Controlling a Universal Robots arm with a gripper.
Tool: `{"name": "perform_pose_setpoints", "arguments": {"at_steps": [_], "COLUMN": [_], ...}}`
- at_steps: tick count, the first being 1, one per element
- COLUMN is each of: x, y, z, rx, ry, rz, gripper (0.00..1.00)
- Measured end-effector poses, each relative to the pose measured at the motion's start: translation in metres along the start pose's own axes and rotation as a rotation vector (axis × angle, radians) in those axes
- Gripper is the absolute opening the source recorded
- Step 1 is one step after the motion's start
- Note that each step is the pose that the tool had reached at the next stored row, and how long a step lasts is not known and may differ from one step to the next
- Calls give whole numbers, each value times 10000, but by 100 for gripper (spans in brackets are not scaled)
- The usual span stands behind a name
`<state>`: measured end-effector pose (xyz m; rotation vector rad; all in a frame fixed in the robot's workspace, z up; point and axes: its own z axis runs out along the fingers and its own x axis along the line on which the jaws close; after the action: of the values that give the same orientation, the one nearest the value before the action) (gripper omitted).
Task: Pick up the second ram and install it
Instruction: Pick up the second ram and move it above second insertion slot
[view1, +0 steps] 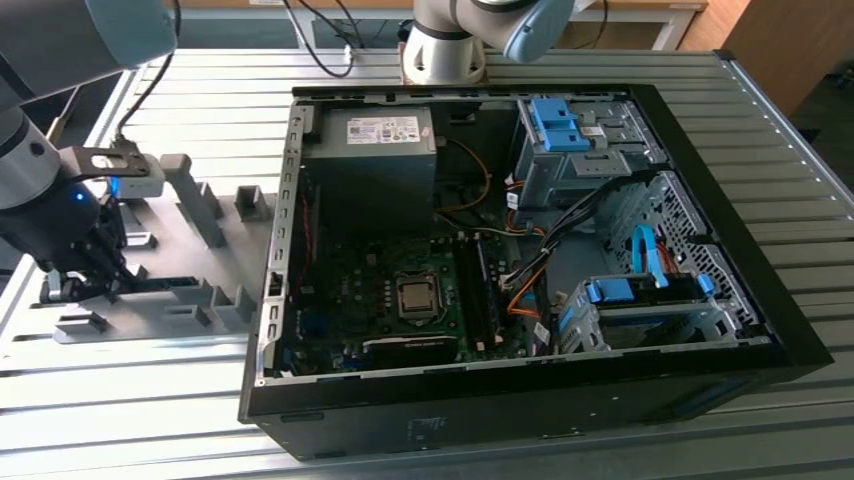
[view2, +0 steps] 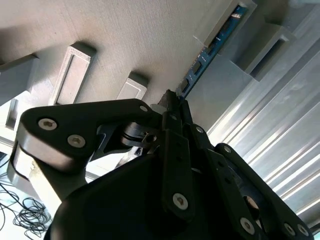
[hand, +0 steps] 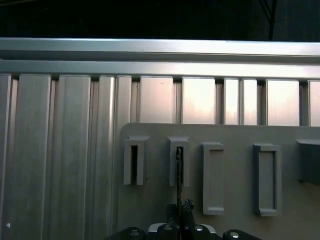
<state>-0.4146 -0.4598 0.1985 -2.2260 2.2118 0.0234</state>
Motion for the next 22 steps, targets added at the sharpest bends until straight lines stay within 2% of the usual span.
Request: {"name": "perform_pose_setpoints", "arguments": {"at_steps": [15,22], "x": [-3,-3], "y": [1,2], "z": [-181,-226], "rx": [1,1], "ry": [-1,-1], "rz": [-1,0], "gripper": [14,14]}}
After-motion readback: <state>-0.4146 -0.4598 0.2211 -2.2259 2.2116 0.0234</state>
